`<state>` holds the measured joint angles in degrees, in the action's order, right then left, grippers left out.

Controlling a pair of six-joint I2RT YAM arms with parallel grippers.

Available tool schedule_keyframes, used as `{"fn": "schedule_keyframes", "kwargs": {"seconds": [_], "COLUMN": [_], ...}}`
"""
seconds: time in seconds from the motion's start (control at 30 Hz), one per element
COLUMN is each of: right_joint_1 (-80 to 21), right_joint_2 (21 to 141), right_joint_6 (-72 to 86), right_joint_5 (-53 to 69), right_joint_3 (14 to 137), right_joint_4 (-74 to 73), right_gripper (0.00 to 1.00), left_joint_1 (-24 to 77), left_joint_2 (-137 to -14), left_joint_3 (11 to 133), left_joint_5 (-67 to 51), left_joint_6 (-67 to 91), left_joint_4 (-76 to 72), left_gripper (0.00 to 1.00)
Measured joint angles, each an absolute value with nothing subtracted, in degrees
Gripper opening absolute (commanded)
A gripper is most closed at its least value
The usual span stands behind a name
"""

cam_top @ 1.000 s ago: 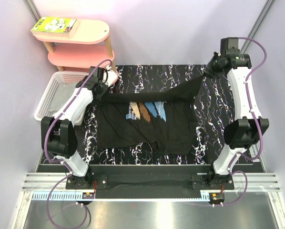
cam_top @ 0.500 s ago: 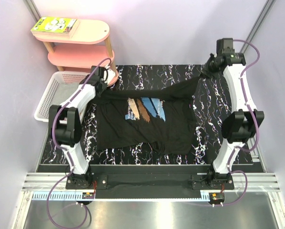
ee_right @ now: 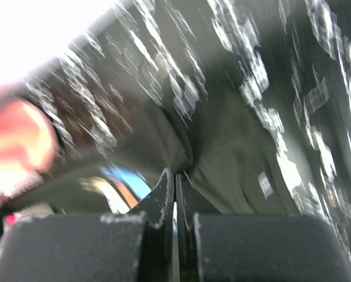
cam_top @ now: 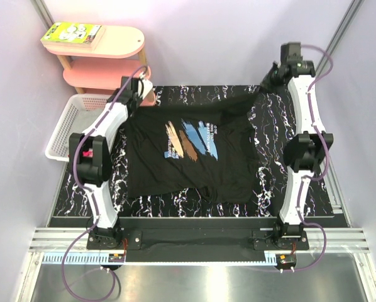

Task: Fold and stack the t-shirts
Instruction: Fold the flattened tshirt in 1/3 of the way

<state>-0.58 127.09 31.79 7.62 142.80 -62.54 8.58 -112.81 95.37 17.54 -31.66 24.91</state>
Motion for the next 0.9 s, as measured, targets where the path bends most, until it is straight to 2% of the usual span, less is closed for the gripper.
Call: {"fn": "schedule_keyframes", "kwargs": {"seconds": [0.17, 0.27, 0.3, 0.33, 0.37, 0.4, 0.43, 0.47, 0.53, 0.57, 0.67, 0.83, 0.9], "right_joint_1": [-0.6, -0.6, -0.6, -0.6, -0.6, -0.6, -0.6, -0.6, -0.6, -0.6, -0.6, -0.6, -0.6], "right_joint_2": [115.1, 107.8, 105.0, 102.3, 99.6, 97.6, 95.4, 93.4, 90.9, 90.4, 91.2, 93.6, 95.9], "right_joint_6": [32.0, 32.6, 32.9, 33.1, 33.3, 33.5, 33.8, 34.2, 34.8, 34.8, 35.0, 35.4, 35.6], "right_joint_5": [9.5, 11.2, 11.7, 12.0, 12.5, 12.9, 13.3, 13.6, 14.9, 15.5, 17.2, 17.7, 17.6], "right_joint_3": [116.0, 104.8, 101.3, 98.0, 94.6, 92.2, 89.1, 86.0, 80.6, 78.2, 73.5, 76.8, 82.5], "right_joint_4": [-60.9, -60.3, -59.8, -59.4, -59.2, -59.1, -58.8, -58.4, -58.1, -58.1, -58.4, -59.4, -59.6], "right_gripper": [0.00, 0.00, 0.00, 0.00, 0.04, 0.15, 0.38, 0.40, 0.45, 0.53, 0.57, 0.53, 0.47], "left_joint_1": [8.6, 8.7, 8.7, 8.7, 8.7, 8.7, 8.7, 8.7, 8.8, 8.9, 9.0, 9.3, 10.1], "left_joint_2": [-104.6, -100.6, -99.6, -98.9, -98.4, -98.1, -98.0, -97.9, -97.8, -97.8, -97.4, -97.3, -97.0], "left_joint_3": [79.6, 71.8, 69.8, 68.4, 67.2, 66.5, 66.0, 65.8, 65.7, 65.7, 65.8, 71.1, 75.2], "left_joint_5": [15.6, 14.3, 14.0, 13.6, 13.3, 12.9, 12.5, 12.1, 11.5, 11.2, 10.7, 9.8, 9.3], "left_joint_6": [-31.7, -31.9, -31.9, -31.9, -31.9, -32.0, -31.9, -31.6, -31.4, -31.4, -31.2, -30.1, -29.3], "left_joint_4": [24.9, 25.6, 26.1, 26.5, 27.0, 27.7, 28.1, 28.6, 29.0, 29.1, 29.7, 35.0, 36.1], "left_gripper": [0.00, 0.08, 0.14, 0.48, 0.70, 0.82, 0.85, 0.89, 0.95, 0.99, 0.99, 0.98, 0.98]}}
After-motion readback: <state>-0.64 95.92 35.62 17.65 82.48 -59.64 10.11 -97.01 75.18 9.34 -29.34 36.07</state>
